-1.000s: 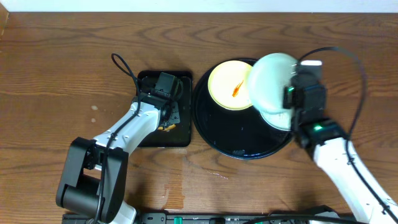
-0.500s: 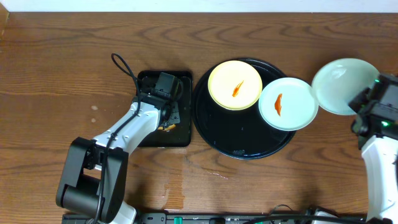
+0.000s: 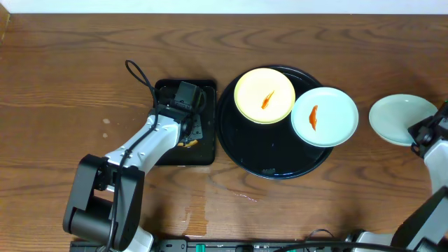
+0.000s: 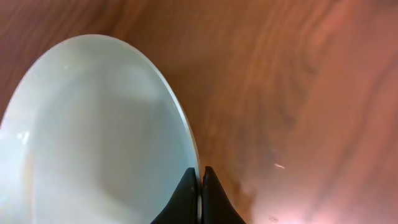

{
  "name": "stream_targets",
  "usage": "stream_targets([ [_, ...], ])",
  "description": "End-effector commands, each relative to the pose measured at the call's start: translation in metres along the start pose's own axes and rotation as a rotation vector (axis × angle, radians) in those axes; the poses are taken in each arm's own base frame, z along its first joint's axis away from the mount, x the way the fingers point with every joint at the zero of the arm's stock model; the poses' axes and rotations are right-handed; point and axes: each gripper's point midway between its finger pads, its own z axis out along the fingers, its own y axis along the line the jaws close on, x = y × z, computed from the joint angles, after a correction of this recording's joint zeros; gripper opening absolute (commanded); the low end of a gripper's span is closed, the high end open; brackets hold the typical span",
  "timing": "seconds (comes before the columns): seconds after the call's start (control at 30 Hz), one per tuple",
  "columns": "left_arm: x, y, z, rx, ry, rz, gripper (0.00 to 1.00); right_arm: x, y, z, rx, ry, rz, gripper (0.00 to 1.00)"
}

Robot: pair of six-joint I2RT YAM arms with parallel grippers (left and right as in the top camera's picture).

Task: Clean dirty plates on tray and stack at the side
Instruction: 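Set the green plate on the table at the right side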

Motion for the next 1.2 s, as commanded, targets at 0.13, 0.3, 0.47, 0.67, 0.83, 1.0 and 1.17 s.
stream_targets([
  [0.13,0.002,0.005,0.002,-0.014,0.006,-0.003,0.08,-0.008,0.039,0.007,-0.188,0.007,0.037,0.11],
  [0.3,0.002,0.005,0.002,-0.014,0.006,-0.003,0.08,0.005,0.050,0.004,-0.252,0.050,-0.087,0.25],
  [0.47,0.002,0.005,0.002,-0.014,0.006,-0.003,0.08,0.038,0.096,-0.018,-0.522,0.152,-0.308,0.41],
  [0.67,0.002,0.005,0.002,-0.014,0.006,-0.003,0.08,0.088,0.130,-0.055,-0.778,0.336,-0.379,0.48],
  [0.83,0.002,0.005,0.002,-0.014,0.006,-0.003,0.08,0.111,0.126,-0.057,-0.724,0.408,-0.417,0.47],
  [1.0,0.002,0.005,0.002,-0.014,0.006,-0.003,0.08,0.133,0.120,-0.055,-0.658,0.437,-0.482,0.43],
  [1.17,0.002,0.005,0.002,-0.014,0.006,-0.003,0.08,0.149,0.120,-0.057,-0.656,0.456,-0.527,0.42],
])
